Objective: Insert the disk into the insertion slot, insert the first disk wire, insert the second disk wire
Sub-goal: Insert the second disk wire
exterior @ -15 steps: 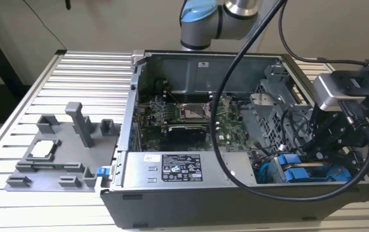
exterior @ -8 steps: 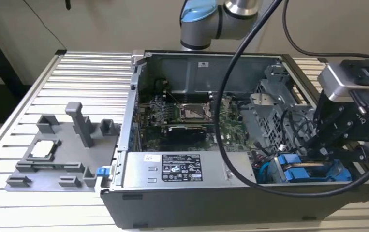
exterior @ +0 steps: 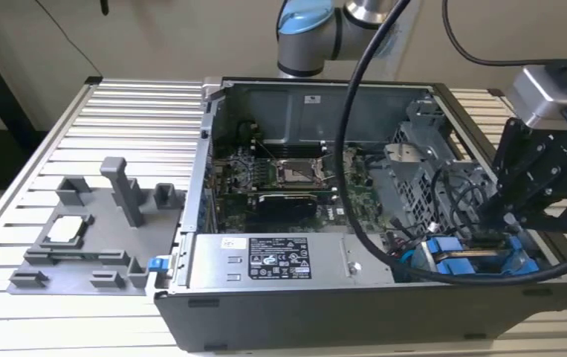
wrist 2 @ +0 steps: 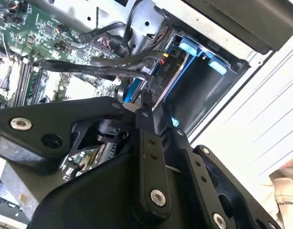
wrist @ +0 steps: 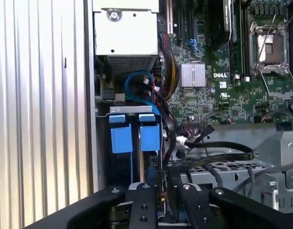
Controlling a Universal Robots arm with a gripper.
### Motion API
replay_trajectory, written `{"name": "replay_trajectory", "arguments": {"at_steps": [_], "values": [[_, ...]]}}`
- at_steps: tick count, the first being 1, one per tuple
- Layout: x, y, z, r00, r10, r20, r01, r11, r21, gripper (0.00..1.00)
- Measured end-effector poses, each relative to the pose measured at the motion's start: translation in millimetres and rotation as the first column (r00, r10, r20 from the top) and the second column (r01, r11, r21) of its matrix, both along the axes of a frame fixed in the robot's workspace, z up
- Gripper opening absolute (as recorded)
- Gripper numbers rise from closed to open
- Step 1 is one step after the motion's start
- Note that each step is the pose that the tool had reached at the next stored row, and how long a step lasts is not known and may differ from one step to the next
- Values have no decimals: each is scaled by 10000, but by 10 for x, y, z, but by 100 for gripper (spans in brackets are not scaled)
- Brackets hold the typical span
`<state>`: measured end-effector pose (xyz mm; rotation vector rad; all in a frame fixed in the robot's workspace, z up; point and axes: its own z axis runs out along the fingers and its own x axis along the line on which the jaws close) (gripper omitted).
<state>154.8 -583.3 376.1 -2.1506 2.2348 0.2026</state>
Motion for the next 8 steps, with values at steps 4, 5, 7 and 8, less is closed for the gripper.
{"name": "replay_trajectory", "arguments": {"at_steps": [4, 5, 7, 8], "values": [[0, 0, 73, 10000, 0, -8, 0, 10000, 0, 24], [0, 0, 73, 10000, 0, -9, 0, 10000, 2, 24], [0, 0, 73, 10000, 0, -9, 0, 10000, 2, 24], [0, 0, 74, 10000, 0, -9, 0, 10000, 1, 24]]}}
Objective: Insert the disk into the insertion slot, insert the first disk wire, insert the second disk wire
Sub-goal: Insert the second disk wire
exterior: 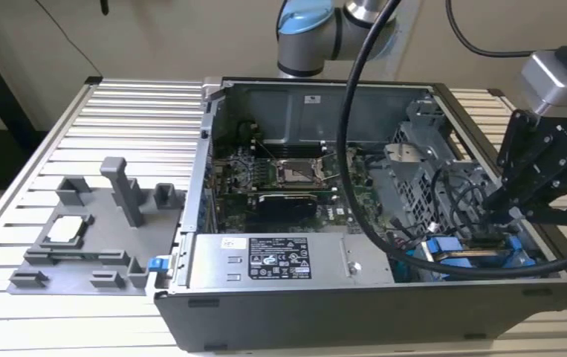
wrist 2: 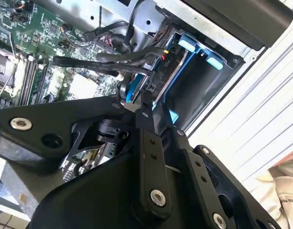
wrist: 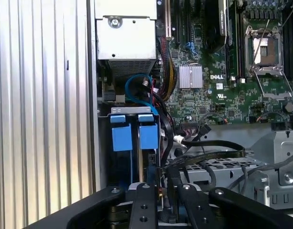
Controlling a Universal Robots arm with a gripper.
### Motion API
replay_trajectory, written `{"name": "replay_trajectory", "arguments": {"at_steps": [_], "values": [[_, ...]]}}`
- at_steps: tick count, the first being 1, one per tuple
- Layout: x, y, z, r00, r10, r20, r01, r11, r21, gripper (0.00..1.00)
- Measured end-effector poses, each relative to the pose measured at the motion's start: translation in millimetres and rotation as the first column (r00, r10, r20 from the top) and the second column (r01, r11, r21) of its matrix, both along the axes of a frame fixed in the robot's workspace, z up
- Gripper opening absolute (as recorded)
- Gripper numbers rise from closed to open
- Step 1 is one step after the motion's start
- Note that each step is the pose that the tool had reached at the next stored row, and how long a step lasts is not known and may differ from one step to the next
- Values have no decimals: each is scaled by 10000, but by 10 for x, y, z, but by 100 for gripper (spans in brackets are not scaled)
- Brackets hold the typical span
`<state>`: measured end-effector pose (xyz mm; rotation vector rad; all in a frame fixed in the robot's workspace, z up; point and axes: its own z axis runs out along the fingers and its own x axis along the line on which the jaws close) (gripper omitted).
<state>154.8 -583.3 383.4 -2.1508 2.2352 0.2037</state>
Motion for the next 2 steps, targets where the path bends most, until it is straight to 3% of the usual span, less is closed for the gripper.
{"name": "replay_trajectory", "arguments": {"at_steps": [2], "values": [[0, 0, 0, 10000, 0, 0, 0, 10000, 1, 24]]}}
